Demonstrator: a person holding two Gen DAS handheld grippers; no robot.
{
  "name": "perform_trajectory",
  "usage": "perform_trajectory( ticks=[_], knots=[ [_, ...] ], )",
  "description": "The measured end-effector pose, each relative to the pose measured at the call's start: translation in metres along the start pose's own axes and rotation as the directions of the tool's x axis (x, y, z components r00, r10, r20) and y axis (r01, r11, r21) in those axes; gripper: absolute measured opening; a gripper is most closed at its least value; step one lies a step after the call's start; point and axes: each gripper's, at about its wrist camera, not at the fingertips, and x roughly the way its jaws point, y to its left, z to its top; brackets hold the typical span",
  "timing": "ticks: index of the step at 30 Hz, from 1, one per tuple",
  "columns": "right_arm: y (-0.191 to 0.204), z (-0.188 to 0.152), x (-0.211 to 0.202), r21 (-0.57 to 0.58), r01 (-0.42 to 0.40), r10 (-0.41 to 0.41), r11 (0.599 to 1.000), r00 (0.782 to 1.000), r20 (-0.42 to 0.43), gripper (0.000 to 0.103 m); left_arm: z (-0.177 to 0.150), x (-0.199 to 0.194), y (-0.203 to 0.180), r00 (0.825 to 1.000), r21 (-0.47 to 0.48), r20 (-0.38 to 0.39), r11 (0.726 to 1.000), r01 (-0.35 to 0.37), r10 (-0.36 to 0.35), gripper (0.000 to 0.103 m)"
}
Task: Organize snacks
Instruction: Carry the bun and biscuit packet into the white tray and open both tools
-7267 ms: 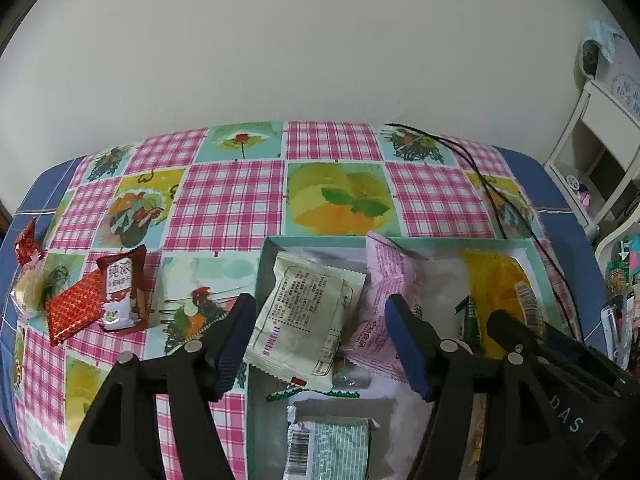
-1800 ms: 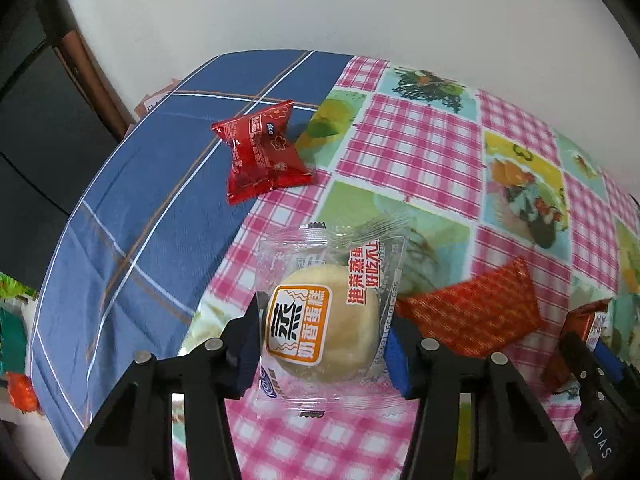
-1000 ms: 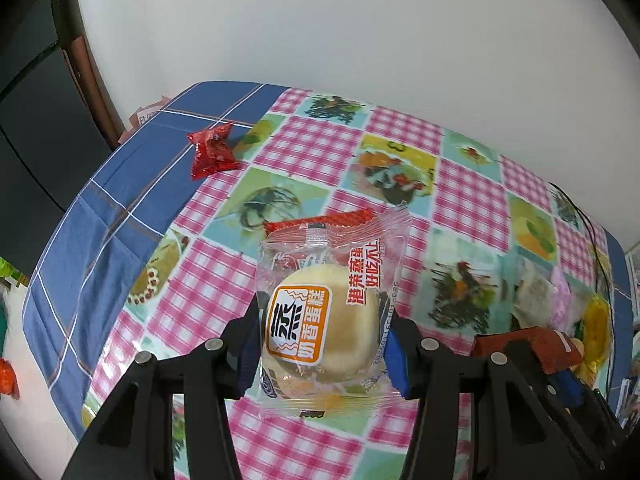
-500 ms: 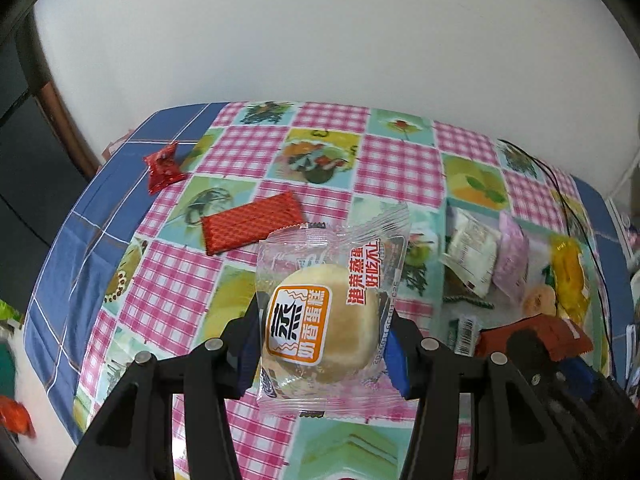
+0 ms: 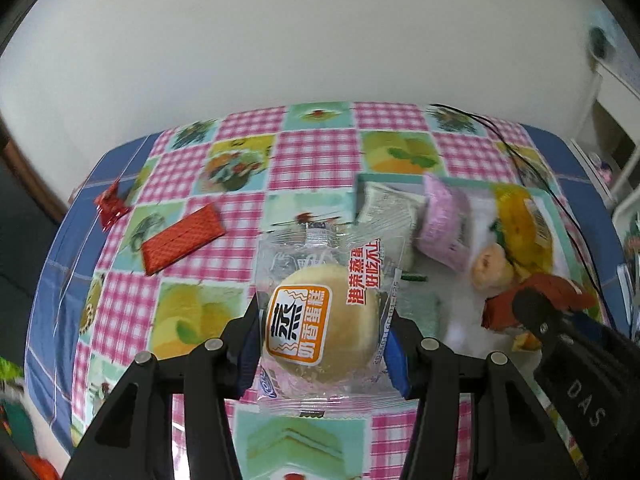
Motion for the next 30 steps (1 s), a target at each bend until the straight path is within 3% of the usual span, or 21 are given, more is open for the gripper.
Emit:
perform_trajectory(
  ticks=[17, 30],
  knots=[
    [-0.029, 0.003, -0.001, 0.035, 0.031, -0.031, 0.999, 0.999, -0.012, 0.042, -0.009, 0.007, -0.05, 0.998, 0.135, -0.011, 0.989, 0.055, -0.054, 0.054],
    [-0.029, -0.002, 0.014, 0.034, 0.031, -0.029, 0.999, 0.997, -0.07, 0.043, -0.013, 0.021, -0.063, 0.996, 0.161, -0.046, 0.984, 0.082, -0.076, 0.054]
  ],
)
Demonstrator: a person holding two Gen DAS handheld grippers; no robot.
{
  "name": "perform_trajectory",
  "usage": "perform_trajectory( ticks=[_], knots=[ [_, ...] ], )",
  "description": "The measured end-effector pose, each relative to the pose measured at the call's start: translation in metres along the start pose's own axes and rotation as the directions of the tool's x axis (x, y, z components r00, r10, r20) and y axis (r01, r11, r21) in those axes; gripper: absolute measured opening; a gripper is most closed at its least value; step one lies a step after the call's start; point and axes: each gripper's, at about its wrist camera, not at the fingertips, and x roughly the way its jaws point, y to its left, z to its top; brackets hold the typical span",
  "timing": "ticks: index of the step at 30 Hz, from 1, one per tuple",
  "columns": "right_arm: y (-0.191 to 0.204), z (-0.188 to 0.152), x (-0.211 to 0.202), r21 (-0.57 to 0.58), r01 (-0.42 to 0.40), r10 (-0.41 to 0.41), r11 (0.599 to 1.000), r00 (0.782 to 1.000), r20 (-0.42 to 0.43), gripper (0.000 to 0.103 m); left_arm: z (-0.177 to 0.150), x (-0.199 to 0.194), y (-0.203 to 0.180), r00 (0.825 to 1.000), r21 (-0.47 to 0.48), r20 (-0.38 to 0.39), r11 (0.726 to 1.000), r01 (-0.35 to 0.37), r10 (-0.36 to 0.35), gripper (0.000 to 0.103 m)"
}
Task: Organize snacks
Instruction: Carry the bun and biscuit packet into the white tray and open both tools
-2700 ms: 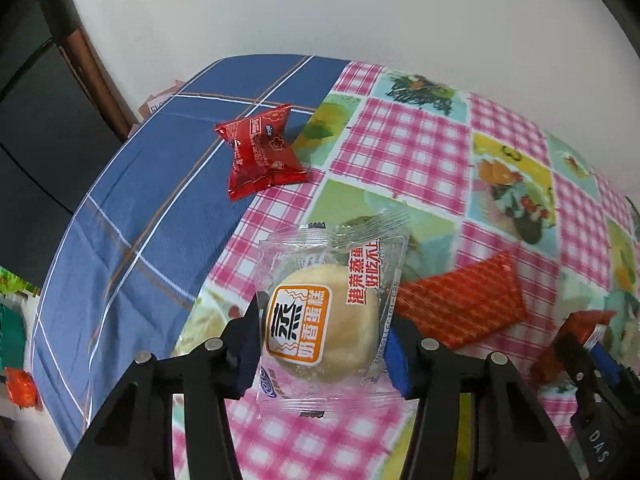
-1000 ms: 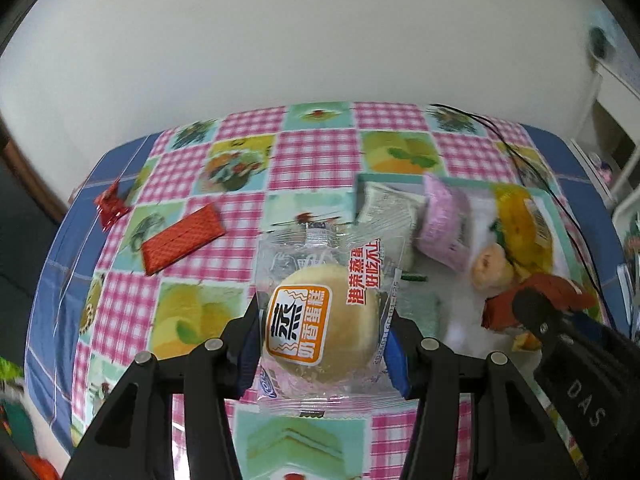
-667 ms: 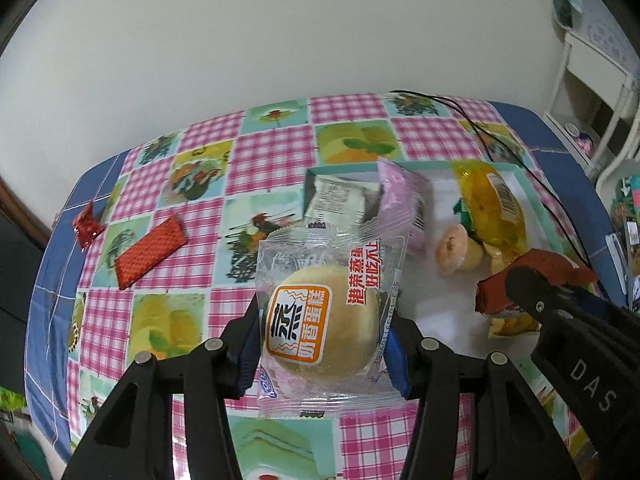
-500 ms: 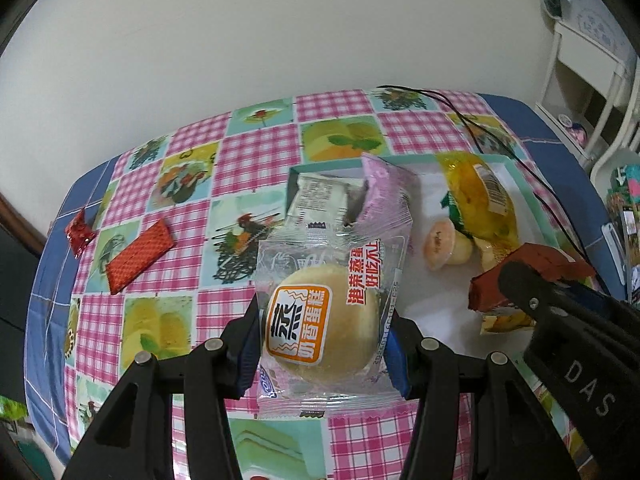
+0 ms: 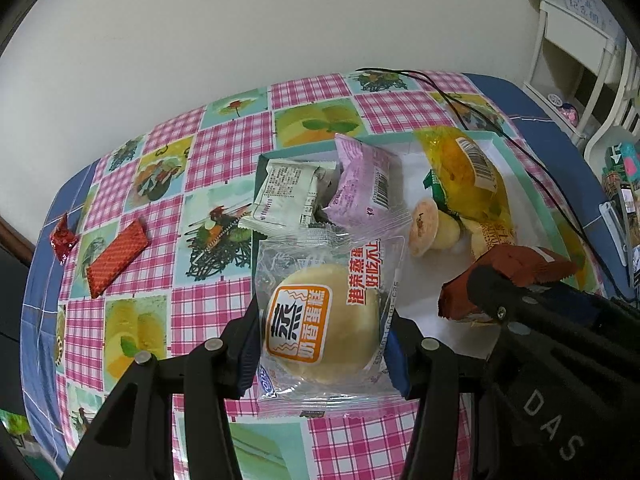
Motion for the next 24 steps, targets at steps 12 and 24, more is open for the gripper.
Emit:
perform_trajectory(
  ticks=[12, 24],
  knots=[
    [-0.002, -0.001, 0.008, 0.012, -0.004, 0.004, 1.0, 1.0, -0.024, 0.043, 0.001, 0.011, 0.0, 0.999, -0.014, -0.018, 0.999, 0.029, -0.03, 0.055],
    [0.0, 0.0, 0.01, 0.018, -0.012, 0.013, 1.0, 1.0, -0.027, 0.043, 0.002, 0.014, 0.001, 0.999, -0.015, -0.02, 0.999, 0.036, -0.037, 0.063]
  ],
)
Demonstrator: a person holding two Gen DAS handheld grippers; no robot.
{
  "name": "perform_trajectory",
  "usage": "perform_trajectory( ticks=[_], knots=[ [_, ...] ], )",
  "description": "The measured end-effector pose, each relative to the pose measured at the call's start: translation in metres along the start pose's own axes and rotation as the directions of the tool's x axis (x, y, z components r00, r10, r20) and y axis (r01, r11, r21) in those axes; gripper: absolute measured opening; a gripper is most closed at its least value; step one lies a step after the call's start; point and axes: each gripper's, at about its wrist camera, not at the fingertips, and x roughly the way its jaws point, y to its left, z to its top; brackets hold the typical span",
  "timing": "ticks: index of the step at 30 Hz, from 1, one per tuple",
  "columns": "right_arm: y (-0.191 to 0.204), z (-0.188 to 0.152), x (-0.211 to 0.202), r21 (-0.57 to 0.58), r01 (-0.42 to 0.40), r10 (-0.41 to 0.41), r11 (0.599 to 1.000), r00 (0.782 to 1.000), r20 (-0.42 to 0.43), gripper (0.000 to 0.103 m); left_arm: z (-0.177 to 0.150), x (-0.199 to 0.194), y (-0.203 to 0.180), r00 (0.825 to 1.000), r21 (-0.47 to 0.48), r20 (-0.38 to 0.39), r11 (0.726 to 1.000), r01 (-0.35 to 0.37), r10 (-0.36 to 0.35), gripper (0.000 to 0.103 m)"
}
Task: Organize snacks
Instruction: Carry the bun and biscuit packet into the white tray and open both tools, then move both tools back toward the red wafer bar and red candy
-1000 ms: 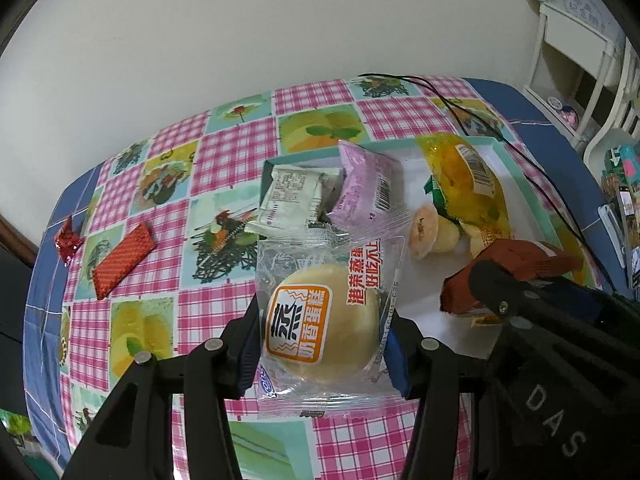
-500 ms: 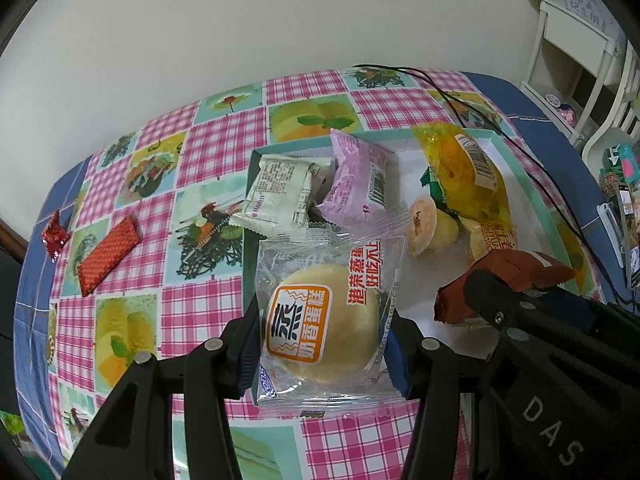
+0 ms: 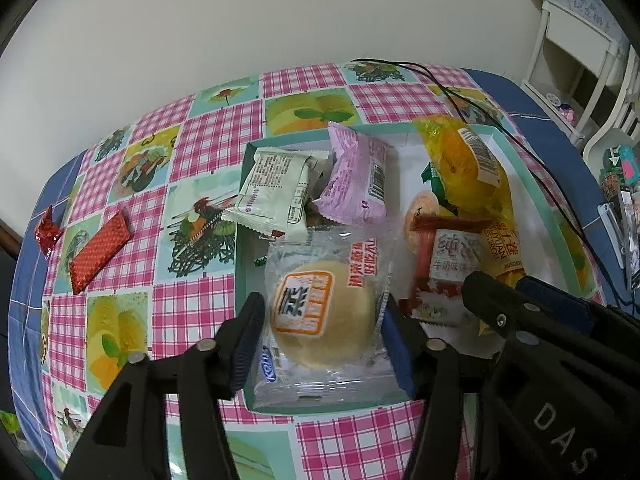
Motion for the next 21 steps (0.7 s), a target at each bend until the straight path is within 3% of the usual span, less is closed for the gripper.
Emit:
perform_trajectory(
  ticks=[15, 18, 21],
  knots=[
    [-0.005, 0.002, -0.011, 0.031, -0.01, 0.009, 0.999, 0.999, 0.04, 0.043, 0.004, -0.01, 0.005, 1.0, -0.018, 0.013, 1.0, 0.016, -0.016, 0.07],
    [-0.007, 0.003, -0.013, 0.041, -0.012, 0.01, 0.999, 0.999, 0.047, 0.043, 0.005, -0.014, 0.008, 1.0, -0.028, 0.016, 0.999, 0.02, -0.02, 0.078],
    [-0.009, 0.003, -0.015, 0.052, -0.016, 0.013, 0.999, 0.999, 0.052, 0.043, 0.006, -0.02, 0.014, 0.999, -0.042, 0.024, 0.999, 0.033, -0.033, 0.079]
  ],
)
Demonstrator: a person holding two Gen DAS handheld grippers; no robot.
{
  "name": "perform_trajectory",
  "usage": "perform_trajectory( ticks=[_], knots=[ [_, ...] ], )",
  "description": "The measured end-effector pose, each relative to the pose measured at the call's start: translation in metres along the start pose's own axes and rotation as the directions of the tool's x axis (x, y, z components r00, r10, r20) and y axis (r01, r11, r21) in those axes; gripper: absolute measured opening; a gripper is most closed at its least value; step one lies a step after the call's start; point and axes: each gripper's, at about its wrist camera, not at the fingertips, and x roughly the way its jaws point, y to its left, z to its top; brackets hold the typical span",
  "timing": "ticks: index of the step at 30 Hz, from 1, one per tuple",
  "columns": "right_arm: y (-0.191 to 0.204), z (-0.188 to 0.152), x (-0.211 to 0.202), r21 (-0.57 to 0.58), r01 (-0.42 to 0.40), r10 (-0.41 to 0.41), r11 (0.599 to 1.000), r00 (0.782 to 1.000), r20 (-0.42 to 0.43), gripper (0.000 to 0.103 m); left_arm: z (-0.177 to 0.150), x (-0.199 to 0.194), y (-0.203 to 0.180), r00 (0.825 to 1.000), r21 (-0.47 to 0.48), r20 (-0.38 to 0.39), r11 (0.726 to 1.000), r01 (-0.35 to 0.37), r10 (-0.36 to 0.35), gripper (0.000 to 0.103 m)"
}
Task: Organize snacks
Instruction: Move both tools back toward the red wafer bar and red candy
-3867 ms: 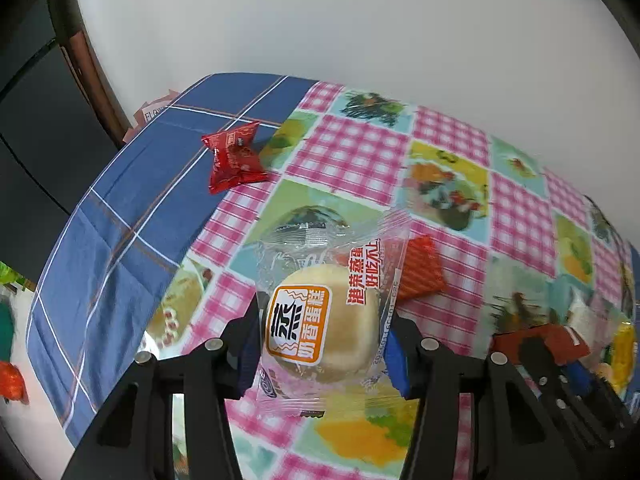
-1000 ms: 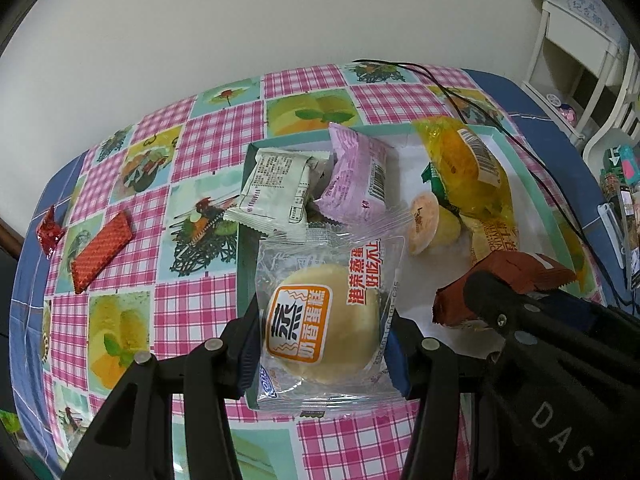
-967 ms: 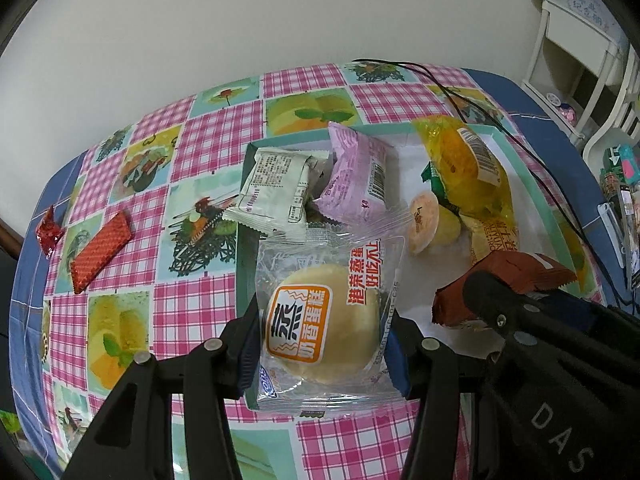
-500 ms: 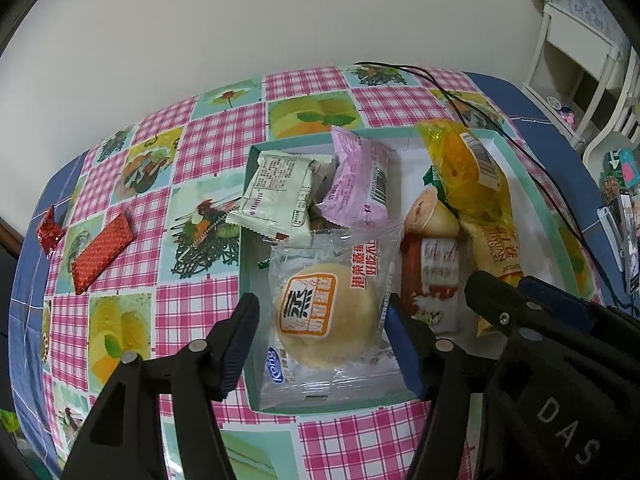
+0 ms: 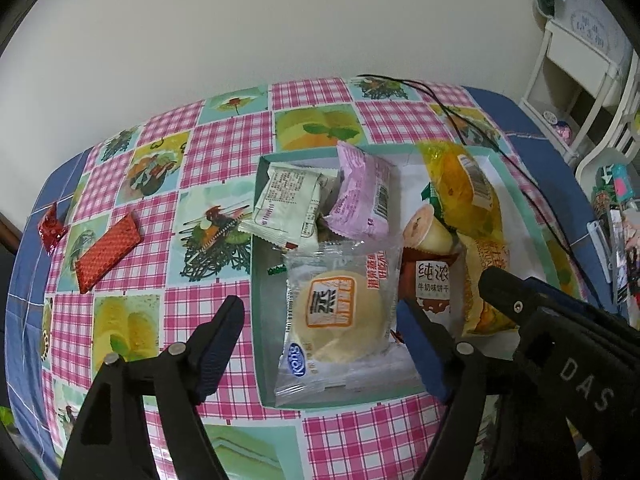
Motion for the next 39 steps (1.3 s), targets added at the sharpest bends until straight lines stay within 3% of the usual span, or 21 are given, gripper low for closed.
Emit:
perform_trajectory(
  ticks=[7, 13, 21, 24, 30, 32, 34, 39],
  knots=[
    [-0.003, 0.001, -0.003, 0.011, -0.01, 0.01, 1.0, 1.0, 0.009, 0.043, 0.002, -0.009, 0.012, 1.0, -0.032, 0.005, 0.999, -0.01, 0.01, 0.08],
    [-0.003, 0.0, -0.003, 0.013, -0.008, 0.008, 1.0, 1.0, 0.005, 0.043, 0.003, -0.015, 0.036, 1.0, -0.116, 0.005, 0.993, -0.02, 0.02, 0.08],
    [0.007, -0.001, -0.001, -0.021, -0.01, 0.01, 1.0, 1.0, -0.003, 0.043, -0.001, -0.011, 0.076, 0.984, -0.225, -0.041, 0.958, -0.178, 0.173, 0.084],
    [0.013, -0.002, -0.001, -0.041, -0.01, 0.01, 0.999, 1.0, -0.005, 0.043, -0.004, -0.007, 0.09, 0.974, -0.262, -0.07, 0.938, -0.228, 0.217, 0.094],
    [0.022, -0.004, 0.001, -0.072, -0.011, 0.011, 0.997, 1.0, -0.01, 0.044, -0.008, -0.006, 0.106, 0.962, -0.308, -0.082, 0.912, -0.271, 0.259, 0.094],
    [0.023, -0.004, 0.001, -0.077, -0.007, 0.007, 0.997, 1.0, -0.01, 0.048, -0.007, -0.006, 0.107, 0.961, -0.314, -0.082, 0.908, -0.277, 0.265, 0.094],
    [0.023, -0.005, 0.001, -0.076, -0.003, 0.003, 0.997, 1.0, -0.002, 0.071, -0.008, -0.006, 0.108, 0.958, -0.316, -0.081, 0.904, -0.287, 0.276, 0.094],
    [0.022, -0.004, 0.001, -0.08, -0.009, 0.01, 0.997, 1.0, 0.01, 0.088, -0.008, -0.007, 0.108, 0.951, -0.316, -0.079, 0.897, -0.308, 0.299, 0.102]
  ],
)
